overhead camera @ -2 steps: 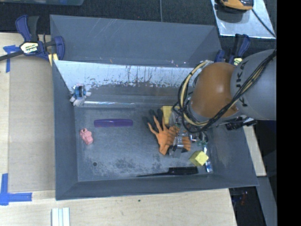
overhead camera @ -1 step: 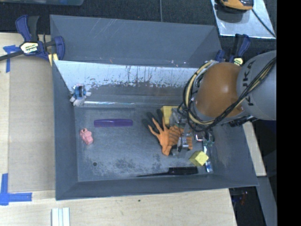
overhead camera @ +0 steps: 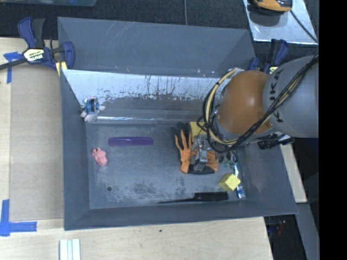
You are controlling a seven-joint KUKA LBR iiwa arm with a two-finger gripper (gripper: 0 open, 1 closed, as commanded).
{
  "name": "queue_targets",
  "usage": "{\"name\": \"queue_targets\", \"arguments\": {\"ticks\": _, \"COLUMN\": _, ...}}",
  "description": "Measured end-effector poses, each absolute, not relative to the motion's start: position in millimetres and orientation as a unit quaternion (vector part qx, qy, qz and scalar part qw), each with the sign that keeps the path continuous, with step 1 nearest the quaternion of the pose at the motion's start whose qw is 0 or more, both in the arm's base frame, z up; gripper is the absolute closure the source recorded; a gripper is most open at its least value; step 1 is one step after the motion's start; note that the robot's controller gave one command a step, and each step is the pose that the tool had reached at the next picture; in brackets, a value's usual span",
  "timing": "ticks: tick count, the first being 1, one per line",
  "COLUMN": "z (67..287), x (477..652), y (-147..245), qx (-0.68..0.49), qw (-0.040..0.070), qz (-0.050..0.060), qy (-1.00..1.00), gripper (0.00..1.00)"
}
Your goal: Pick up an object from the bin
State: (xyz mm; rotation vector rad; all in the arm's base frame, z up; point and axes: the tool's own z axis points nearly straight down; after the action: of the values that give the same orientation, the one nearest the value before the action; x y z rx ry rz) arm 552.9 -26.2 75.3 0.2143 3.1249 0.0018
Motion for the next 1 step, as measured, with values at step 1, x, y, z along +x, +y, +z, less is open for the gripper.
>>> {"name": "queue_targets", "arguments": {"ticks": 1, "z": 76.0, "x": 552.7, "y": -26.2, "qx": 0.069, "qw": 0.005, "qz": 0.001, "qy": 0.998, "gripper": 1.0}}
